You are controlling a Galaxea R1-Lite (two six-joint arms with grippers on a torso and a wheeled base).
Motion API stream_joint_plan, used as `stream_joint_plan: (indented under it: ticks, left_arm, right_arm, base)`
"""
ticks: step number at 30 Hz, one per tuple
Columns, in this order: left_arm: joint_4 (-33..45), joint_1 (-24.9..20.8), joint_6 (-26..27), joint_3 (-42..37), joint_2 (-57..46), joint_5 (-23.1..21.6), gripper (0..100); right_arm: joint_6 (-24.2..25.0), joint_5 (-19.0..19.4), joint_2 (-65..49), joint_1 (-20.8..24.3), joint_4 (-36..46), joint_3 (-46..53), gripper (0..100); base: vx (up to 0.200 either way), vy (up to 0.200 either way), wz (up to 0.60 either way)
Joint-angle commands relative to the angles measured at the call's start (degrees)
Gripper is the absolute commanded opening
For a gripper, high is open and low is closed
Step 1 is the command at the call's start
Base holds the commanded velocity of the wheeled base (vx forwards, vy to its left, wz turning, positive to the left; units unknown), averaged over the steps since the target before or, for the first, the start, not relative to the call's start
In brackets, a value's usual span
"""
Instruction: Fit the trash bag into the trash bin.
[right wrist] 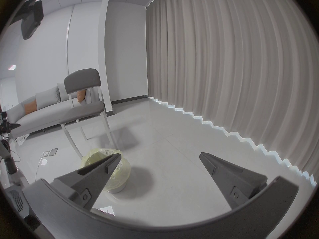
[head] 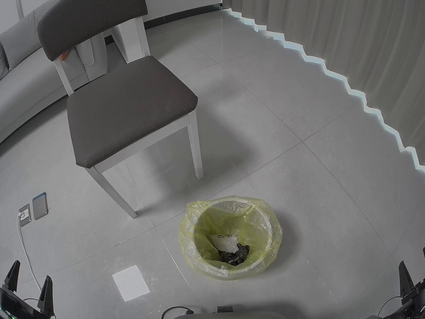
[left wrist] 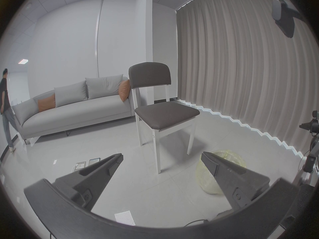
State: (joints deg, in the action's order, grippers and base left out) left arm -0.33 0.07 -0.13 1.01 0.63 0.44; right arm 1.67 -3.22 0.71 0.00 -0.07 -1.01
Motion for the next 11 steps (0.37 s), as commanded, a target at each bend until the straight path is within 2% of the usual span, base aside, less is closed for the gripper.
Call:
stream_joint_plan:
  ticks: [1, 11]
  left_arm:
    - [-0.02, 0.01, 0.22, -1.01, -0.63, 0.00, 100]
    - [-0.02, 0.01, 0.22, -1.01, -0.63, 0.00, 100]
  right_arm:
    - [-0.79, 0.23, -0.71, 0.00, 0.16, 0.92, 100]
    - [0.44, -0.03, -0.71, 0.00, -0.01, 0.92, 100]
  base:
    - [0.000, 0.000, 0.00]
    - [0.000, 0.000, 0.00]
